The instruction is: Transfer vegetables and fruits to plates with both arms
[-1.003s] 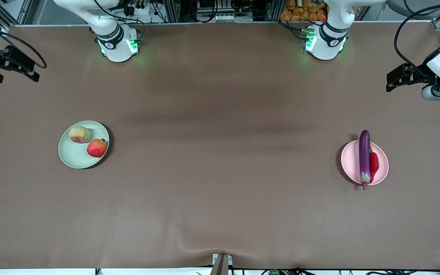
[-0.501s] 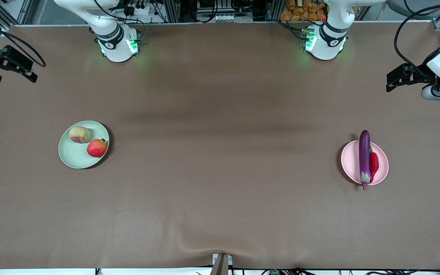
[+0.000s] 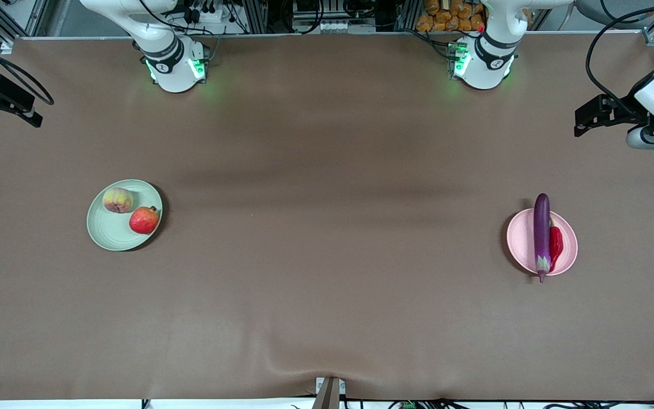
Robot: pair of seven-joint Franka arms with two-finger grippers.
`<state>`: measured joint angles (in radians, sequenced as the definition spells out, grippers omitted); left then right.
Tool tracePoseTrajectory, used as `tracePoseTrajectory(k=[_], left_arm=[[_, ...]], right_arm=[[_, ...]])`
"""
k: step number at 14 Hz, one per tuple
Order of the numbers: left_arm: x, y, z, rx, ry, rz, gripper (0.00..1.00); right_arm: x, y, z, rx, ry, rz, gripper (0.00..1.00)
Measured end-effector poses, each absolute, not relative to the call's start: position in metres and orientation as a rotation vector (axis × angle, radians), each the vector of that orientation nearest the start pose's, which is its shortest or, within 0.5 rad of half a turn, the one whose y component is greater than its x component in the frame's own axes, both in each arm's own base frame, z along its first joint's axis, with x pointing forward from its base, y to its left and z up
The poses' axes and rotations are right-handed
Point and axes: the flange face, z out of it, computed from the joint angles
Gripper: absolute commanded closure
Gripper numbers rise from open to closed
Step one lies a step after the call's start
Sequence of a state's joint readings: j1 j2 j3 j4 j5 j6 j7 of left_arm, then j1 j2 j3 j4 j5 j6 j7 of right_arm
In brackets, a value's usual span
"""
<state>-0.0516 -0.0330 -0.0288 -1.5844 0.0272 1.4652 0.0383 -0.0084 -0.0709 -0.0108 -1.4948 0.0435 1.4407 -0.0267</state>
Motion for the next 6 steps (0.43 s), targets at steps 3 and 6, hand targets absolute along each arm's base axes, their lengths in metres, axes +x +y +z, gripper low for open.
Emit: tracePoseTrajectory(k=[3,6], left_arm=[[0.5313,-0.0399,0.6274,-3.104,0.182,0.133,0.0],[0.5313,-0.0399,0.6274,-3.104,0.182,0.133,0.0]], right_arm=[[0.5174,-0.005,0.6866,-3.098,-0.022,-0.028,0.0],[0.5175,-0.0016,0.6868,-3.098,-0.045,-0.029,0.0]])
